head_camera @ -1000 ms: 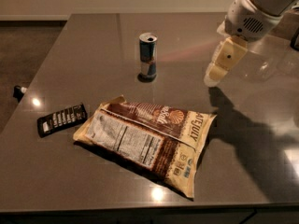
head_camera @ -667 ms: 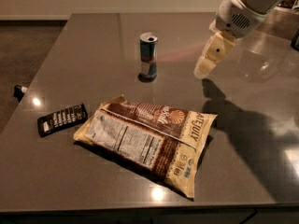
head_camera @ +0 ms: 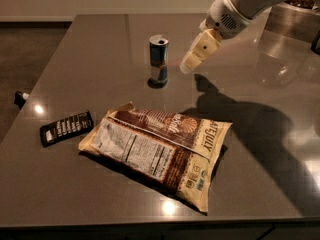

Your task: Move redbull can near brown chip bag

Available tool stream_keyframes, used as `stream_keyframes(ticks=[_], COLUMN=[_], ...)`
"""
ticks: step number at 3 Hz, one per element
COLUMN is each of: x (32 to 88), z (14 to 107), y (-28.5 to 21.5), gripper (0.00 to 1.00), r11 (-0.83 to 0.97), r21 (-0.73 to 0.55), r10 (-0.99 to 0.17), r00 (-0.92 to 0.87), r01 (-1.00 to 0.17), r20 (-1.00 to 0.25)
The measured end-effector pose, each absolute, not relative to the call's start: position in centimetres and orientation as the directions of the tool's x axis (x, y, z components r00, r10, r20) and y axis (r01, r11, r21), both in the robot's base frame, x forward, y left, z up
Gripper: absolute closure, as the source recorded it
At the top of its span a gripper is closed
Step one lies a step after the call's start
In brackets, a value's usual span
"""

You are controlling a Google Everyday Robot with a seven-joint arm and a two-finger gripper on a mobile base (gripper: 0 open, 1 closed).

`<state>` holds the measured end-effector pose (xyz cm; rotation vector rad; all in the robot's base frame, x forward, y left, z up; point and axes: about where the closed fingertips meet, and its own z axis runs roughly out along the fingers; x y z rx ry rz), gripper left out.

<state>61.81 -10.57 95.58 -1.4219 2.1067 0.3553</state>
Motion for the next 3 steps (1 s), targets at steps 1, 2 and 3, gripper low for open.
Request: stream_keyframes(ticks=[1, 2, 3], x=[63.6, 65.3, 66.0], z=[95.3, 94.5, 93.7], y=[-7.6, -4.5, -2.8], gripper=[0.00, 0.00, 0.03], r11=[0.396, 0.378, 0.363], r21=[-0.089, -0.078, -0.065], r10=[-0.727, -0.698, -0.690], r00=[-0.252, -0.229, -0.221], r01=[-0.914, -0.923, -0.929], r20=[-0.639, -0.678, -0.689])
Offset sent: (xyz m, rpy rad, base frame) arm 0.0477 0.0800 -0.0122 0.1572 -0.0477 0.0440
